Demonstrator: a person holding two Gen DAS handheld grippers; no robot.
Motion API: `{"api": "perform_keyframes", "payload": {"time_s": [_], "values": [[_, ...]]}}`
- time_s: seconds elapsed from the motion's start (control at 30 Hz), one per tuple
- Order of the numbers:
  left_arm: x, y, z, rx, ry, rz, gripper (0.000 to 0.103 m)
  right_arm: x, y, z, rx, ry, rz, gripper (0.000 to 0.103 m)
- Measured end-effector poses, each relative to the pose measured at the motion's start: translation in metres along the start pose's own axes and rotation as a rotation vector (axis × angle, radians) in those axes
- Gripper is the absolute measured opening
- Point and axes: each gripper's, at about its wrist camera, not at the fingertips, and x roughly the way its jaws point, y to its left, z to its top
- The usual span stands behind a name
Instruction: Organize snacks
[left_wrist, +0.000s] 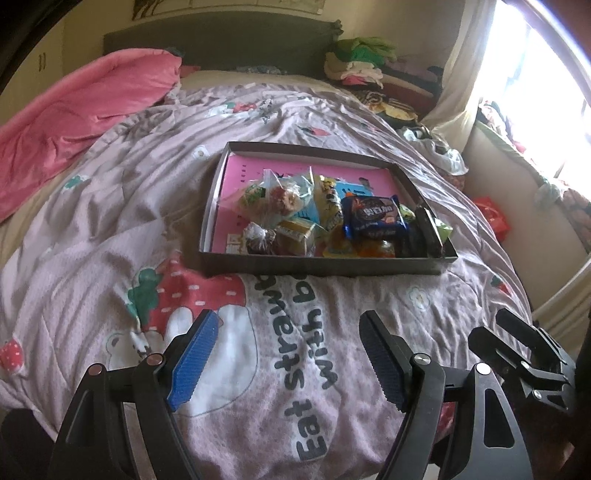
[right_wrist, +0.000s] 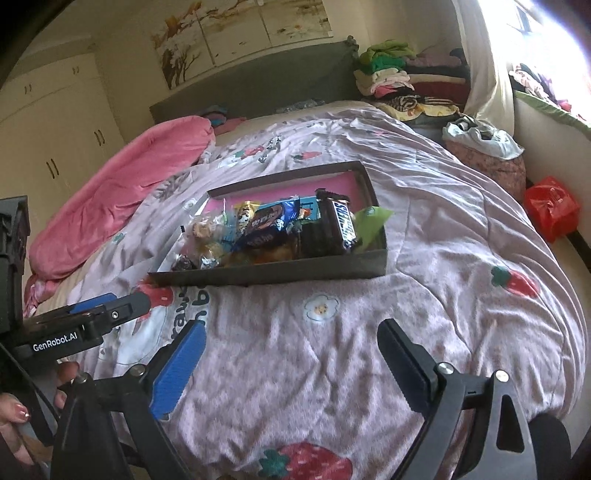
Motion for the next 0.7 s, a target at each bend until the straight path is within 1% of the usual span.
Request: {"api": "perform_keyframes", "payload": {"time_s": [0.23,0.43,0.7], "values": [[-0.0039,-0.0065,-0.0041,0.014,-0.001,-0.004,0.080,-0.0021,-0.0011,-0.0010,-0.011,-0.021,-0.020,0.095],[-0.0060,-0.0076,-0.0048,0.021,-0.004,-0.003,0.080,-0.0015,0.0043,-0.0018,-0.038,-0.024,-0.018,0.095],[-0.0077,-0.0094,-0.0068,0.021,-0.001,-0.006,0.080,-0.0013,0.0053,-0.0018,-0.040,-0.025,-0.018,0.095]]}}
